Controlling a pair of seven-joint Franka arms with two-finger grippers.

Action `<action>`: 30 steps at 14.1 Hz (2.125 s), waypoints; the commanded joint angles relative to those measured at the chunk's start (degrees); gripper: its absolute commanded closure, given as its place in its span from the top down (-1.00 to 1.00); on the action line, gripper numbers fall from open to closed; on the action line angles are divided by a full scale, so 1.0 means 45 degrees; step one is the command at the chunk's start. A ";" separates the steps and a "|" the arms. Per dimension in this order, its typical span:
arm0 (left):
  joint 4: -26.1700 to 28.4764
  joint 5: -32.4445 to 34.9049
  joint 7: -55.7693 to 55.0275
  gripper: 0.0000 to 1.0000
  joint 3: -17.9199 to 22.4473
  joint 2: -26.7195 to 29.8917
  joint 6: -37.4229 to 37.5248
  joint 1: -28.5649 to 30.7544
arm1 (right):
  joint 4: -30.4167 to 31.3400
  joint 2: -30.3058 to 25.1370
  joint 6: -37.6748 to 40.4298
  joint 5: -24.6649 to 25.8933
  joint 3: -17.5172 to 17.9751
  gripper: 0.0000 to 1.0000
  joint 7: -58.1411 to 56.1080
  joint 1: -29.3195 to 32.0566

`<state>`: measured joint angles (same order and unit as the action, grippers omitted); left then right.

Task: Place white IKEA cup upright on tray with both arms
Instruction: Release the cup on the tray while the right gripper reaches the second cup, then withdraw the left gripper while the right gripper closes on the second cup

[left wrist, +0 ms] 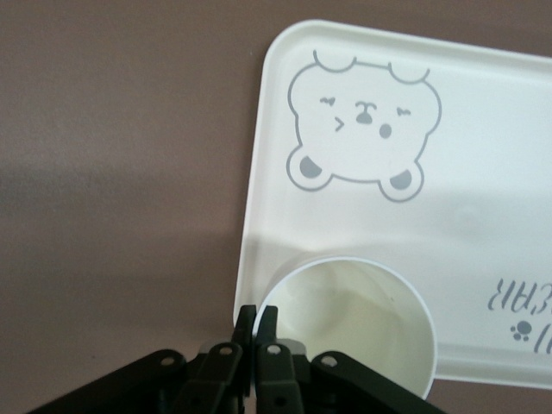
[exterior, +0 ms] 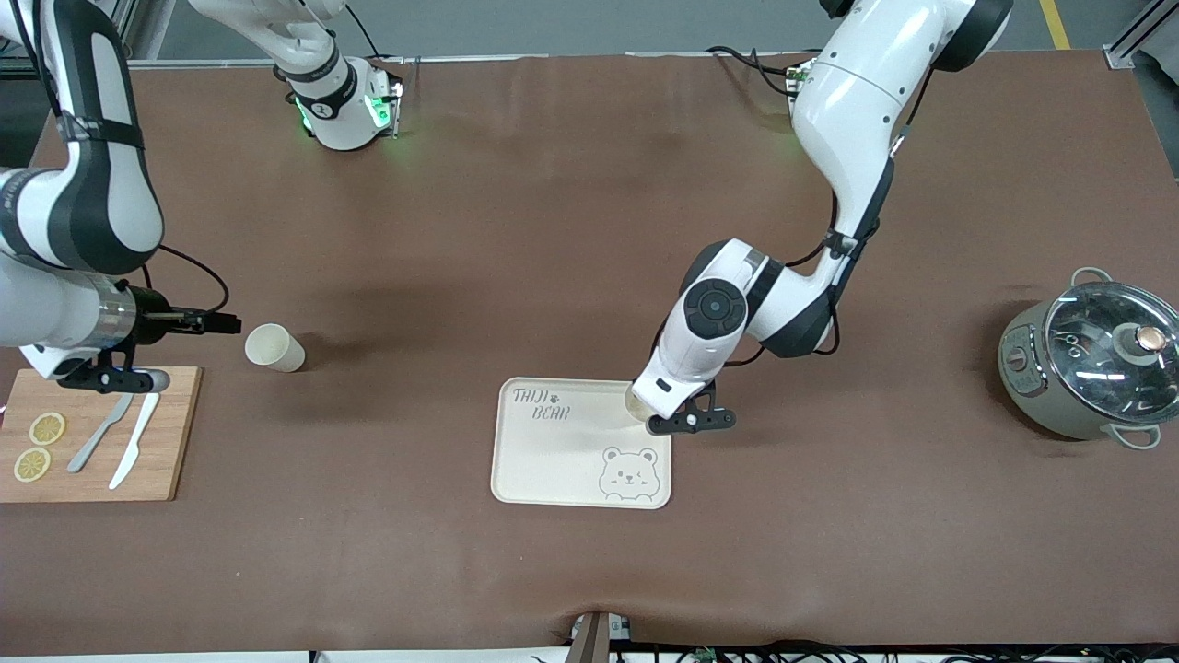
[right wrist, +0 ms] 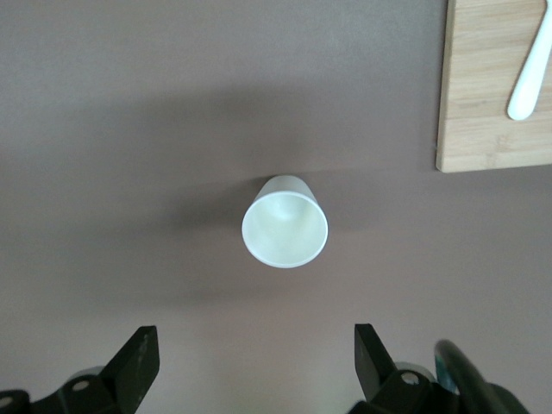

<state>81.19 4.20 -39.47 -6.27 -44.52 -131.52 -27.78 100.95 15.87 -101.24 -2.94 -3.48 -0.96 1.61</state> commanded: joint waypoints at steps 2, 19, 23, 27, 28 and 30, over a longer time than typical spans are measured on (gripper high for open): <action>-0.1069 0.0336 -0.0116 -1.00 0.0124 -0.0633 0.0223 -0.0095 | 0.0903 -0.0049 -0.1072 -0.0168 0.0129 1.00 -0.0157 0.0228; -0.1637 0.0726 -0.0057 0.86 0.0124 -0.1259 -0.0343 -0.0348 | 0.4031 -0.0049 -0.5118 -0.0148 0.0129 1.00 -0.1700 0.1382; -0.1637 0.0805 -0.0096 1.00 0.0124 -0.1181 -0.0343 -0.0310 | 0.4949 0.0086 -0.6855 -0.0148 0.0129 0.69 -0.1681 0.1322; -0.1637 0.0902 0.0001 1.00 0.0124 -0.0694 -0.0168 -0.0193 | 0.5048 0.0361 -0.7170 -0.0729 0.0148 0.09 -0.1584 0.1167; -0.1637 0.0999 0.0137 1.00 0.0124 -0.0480 -0.0013 -0.0077 | 0.5048 0.0497 -0.7306 -0.1121 0.0148 -0.02 -0.1563 0.0973; -0.1598 0.1155 0.0526 1.00 0.0104 0.0009 0.0940 0.0352 | 0.5048 0.0556 -0.7366 -0.1183 0.0148 -0.43 -0.1563 0.0873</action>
<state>73.21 7.47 -38.84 -5.92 -47.66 -131.40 -27.80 122.82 18.49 -133.24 -6.64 -2.82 -7.94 6.28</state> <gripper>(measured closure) 0.000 0.498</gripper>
